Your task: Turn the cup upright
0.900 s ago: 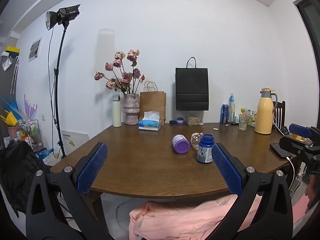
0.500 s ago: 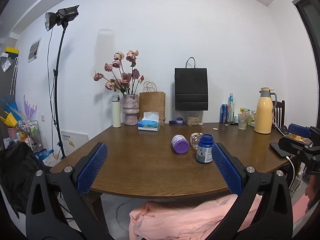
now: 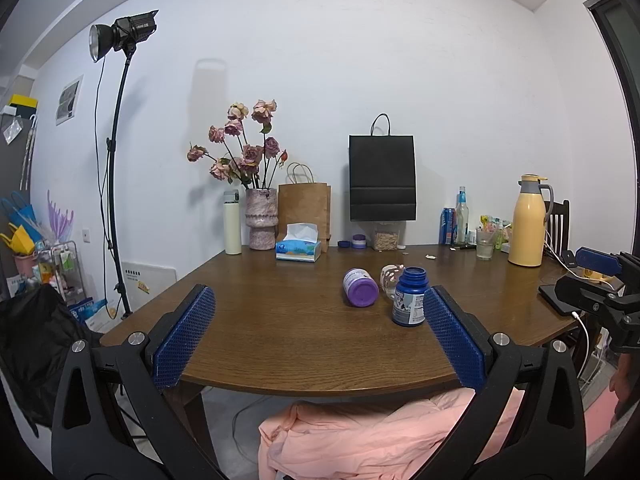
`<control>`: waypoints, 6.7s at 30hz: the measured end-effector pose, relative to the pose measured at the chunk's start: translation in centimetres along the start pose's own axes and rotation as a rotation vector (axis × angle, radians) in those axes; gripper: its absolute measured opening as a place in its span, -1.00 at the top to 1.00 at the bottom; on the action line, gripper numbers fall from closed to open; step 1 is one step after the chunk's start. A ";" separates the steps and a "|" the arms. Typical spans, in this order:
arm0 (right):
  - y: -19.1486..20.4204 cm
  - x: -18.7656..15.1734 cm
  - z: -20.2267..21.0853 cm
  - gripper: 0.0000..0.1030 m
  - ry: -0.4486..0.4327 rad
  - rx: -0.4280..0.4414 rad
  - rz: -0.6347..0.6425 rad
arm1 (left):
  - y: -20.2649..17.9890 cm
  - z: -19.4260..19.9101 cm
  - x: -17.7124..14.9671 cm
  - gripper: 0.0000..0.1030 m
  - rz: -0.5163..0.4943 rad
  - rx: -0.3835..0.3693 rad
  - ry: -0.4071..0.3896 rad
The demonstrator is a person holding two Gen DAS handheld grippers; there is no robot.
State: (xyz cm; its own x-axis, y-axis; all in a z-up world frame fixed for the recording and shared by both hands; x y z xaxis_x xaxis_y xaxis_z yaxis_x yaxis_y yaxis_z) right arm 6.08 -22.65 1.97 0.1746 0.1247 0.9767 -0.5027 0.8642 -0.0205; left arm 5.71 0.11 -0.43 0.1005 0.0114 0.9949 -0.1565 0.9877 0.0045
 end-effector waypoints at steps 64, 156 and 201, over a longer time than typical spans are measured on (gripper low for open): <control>0.8 -1.0 -0.8 -0.80 0.022 0.002 -0.014 | -1.0 0.4 -0.7 -1.00 -0.021 -0.024 0.018; -5.0 5.6 -35.0 -0.28 0.246 0.445 0.090 | -11.1 -30.1 -0.5 -0.16 -0.062 -0.229 0.179; -17.0 7.5 -34.7 -0.24 0.189 0.777 -0.099 | -20.0 -30.9 0.6 -0.16 -0.110 -0.212 0.016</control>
State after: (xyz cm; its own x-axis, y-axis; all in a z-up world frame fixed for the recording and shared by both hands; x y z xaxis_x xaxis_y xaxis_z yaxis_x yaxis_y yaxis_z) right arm 45.35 -19.51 2.20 0.3543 0.2060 0.9122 -0.9106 0.2977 0.2865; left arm 39.27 -14.78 -3.01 0.1218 -0.0971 0.9878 0.0662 0.9938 0.0895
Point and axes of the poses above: each gripper's, at about its wrist camera, not at the fingertips, and z roughly against the way its jaws point, y to its left, x to its top, the point moved 5 cm from there along -z, roughly the way its jaws point, and after that the axes turned 9 degrees about x, right-handed, at the moved point
